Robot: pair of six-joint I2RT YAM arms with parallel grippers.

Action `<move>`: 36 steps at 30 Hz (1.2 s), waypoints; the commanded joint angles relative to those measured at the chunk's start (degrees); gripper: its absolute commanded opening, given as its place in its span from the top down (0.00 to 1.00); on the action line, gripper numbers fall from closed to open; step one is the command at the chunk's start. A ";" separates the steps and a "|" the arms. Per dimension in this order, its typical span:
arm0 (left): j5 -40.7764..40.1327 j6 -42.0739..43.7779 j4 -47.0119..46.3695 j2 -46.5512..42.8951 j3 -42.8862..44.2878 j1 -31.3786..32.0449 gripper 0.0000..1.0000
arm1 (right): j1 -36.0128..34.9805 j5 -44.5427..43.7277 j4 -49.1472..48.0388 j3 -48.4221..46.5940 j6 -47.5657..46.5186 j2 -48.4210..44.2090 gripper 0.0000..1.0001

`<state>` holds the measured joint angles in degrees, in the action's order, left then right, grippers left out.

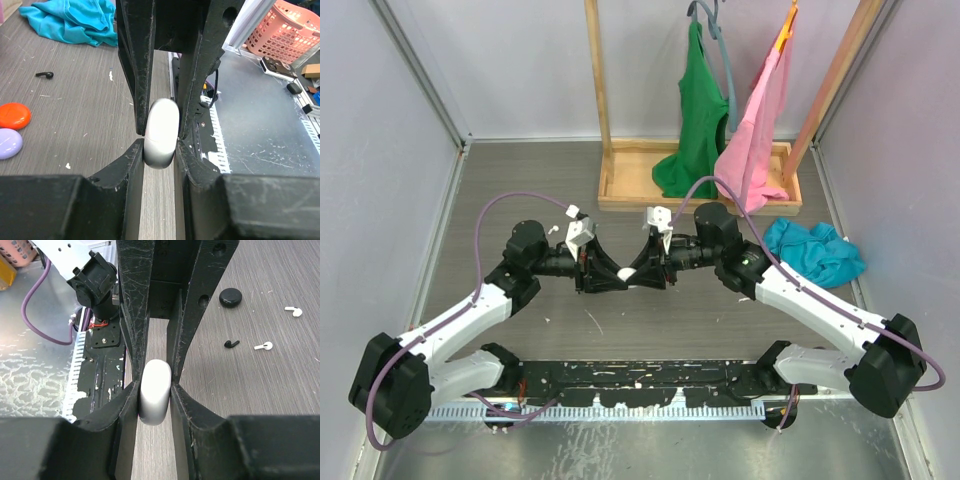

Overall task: Insert the wireless bluetooth earbuds into the charging case
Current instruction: Open the charging case.

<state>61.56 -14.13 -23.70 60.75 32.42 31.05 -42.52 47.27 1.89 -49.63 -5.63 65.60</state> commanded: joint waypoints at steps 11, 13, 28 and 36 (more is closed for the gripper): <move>-3.16 5.29 -0.02 -3.83 -1.11 0.07 1.00 | -0.12 -7.45 -0.75 -1.45 -4.90 -4.89 0.49; -3.05 5.39 -0.02 -4.16 -1.18 0.07 1.00 | -0.20 -8.55 -0.23 -1.45 -5.24 -5.07 0.49; -2.93 5.01 -0.55 -5.61 -1.66 0.11 1.00 | -0.10 -17.50 0.57 -1.88 -3.63 -4.87 0.48; -4.46 4.74 -0.42 -5.55 -1.73 0.13 1.00 | 0.01 -21.04 0.15 -2.15 -2.23 -4.56 0.48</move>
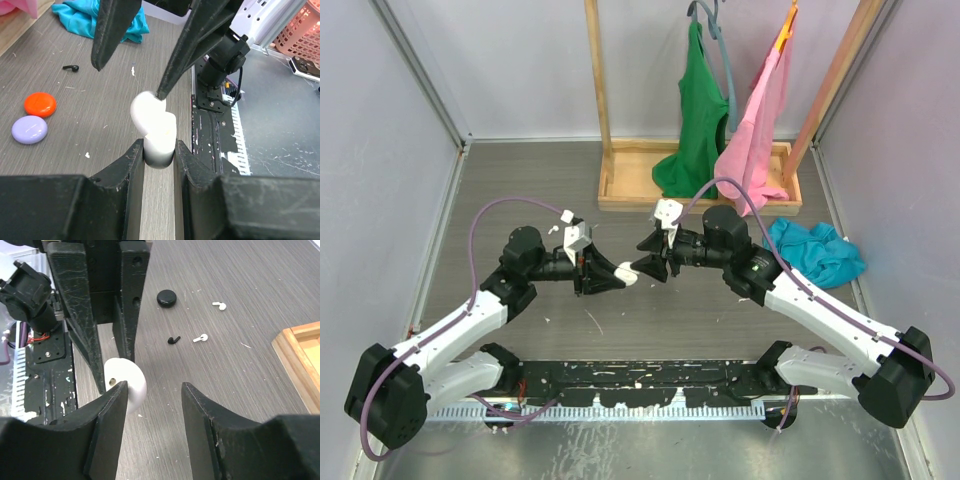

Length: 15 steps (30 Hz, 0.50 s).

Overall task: Insert the wireless bluetooth earbuds into the charging case
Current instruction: Open the charging case.

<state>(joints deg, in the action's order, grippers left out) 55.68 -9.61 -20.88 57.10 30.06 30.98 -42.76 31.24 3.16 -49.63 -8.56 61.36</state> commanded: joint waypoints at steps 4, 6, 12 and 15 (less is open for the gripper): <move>0.22 -0.03 -3.36 -1.65 0.73 0.19 1.00 | 0.46 -6.38 -2.48 -1.75 1.77 -0.63 0.47; -1.02 -0.35 -3.53 -1.71 0.63 0.15 1.00 | 0.54 -7.55 -3.34 -1.31 2.57 -0.92 0.47; -7.50 -1.46 -3.65 -2.14 0.08 0.13 1.00 | 0.58 -13.68 -9.65 2.99 6.33 -3.99 0.47; -10.05 -2.72 -5.27 -2.59 -0.65 0.18 1.00 | 0.58 -12.26 -15.15 7.13 7.68 -6.79 0.44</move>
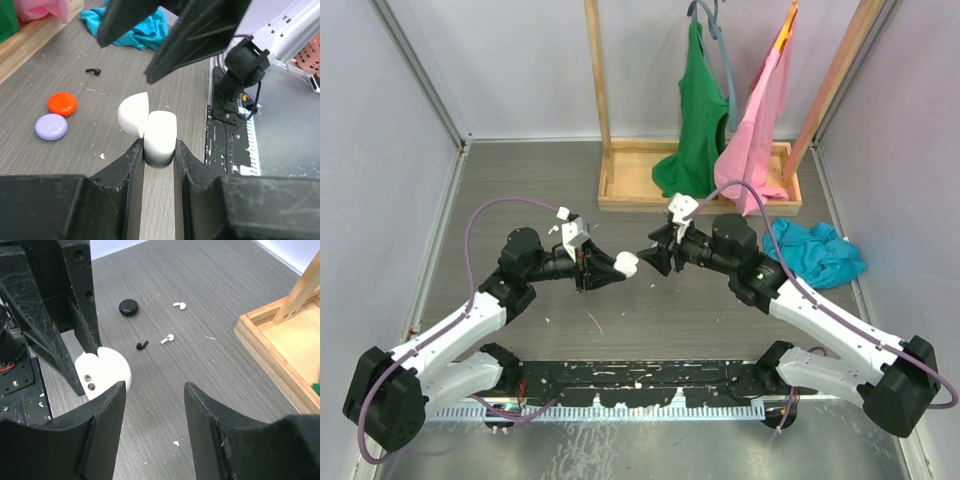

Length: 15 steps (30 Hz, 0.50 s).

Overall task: Insert the wireless bluetooth earbuds into the charging case
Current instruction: Open the charging case.

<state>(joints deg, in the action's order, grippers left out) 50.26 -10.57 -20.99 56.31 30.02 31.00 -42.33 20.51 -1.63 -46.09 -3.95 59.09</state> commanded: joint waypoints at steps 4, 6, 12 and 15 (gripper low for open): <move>-7.46 -3.74 -10.38 -3.05 -2.77 0.13 1.00 | 0.19 1.35 -20.61 10.72 5.18 -7.94 0.41; -8.23 -4.16 -12.07 -3.56 -3.47 0.19 1.00 | 0.21 2.14 -26.25 14.11 7.09 -8.83 0.41; -9.32 -5.51 -17.58 -4.58 -5.19 0.15 0.99 | 0.14 5.63 -41.44 21.11 13.60 -7.96 0.39; -9.15 -6.40 -20.87 -4.59 -5.67 0.17 0.99 | 0.19 6.68 -47.49 22.97 16.28 -6.44 0.39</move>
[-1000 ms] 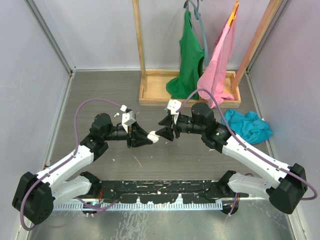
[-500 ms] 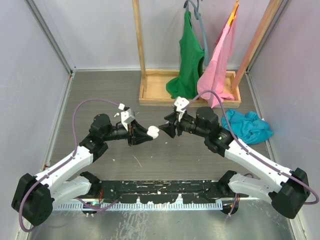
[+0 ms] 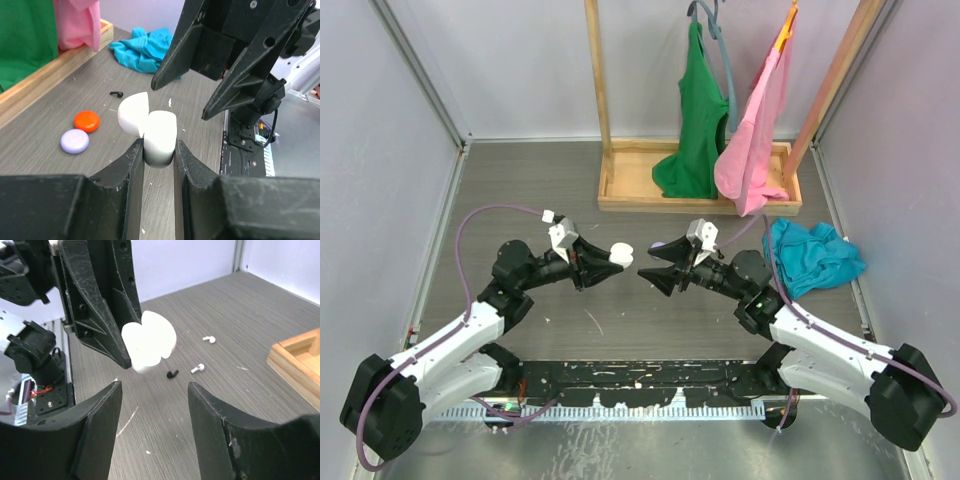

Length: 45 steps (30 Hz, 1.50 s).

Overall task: Insert the wireless bluetooth earbuds into the charging case
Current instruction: Open the charging case, then adjust the charging case.

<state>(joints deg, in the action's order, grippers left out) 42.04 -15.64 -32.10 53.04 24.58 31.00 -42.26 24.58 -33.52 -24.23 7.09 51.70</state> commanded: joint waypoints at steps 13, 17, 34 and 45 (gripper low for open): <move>1.21 -6.11 -19.13 0.00 0.03 1.19 0.98 | 0.07 5.69 -30.23 1.86 13.58 7.79 0.56; 1.37 -7.23 -21.46 0.37 -0.06 1.90 0.98 | 0.07 8.00 -34.38 1.83 15.33 9.26 0.62; 1.75 -10.24 -27.20 3.37 0.57 4.41 0.98 | 0.14 13.29 -46.14 0.25 21.20 14.66 0.71; 2.35 -11.96 -28.34 5.79 1.76 5.41 0.97 | 0.00 17.17 -48.48 -1.59 23.45 16.23 0.71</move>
<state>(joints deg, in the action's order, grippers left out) 42.94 -26.83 -59.24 56.95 24.25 34.52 -40.56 35.55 -78.08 -22.28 28.53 67.51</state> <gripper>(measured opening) 0.253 0.291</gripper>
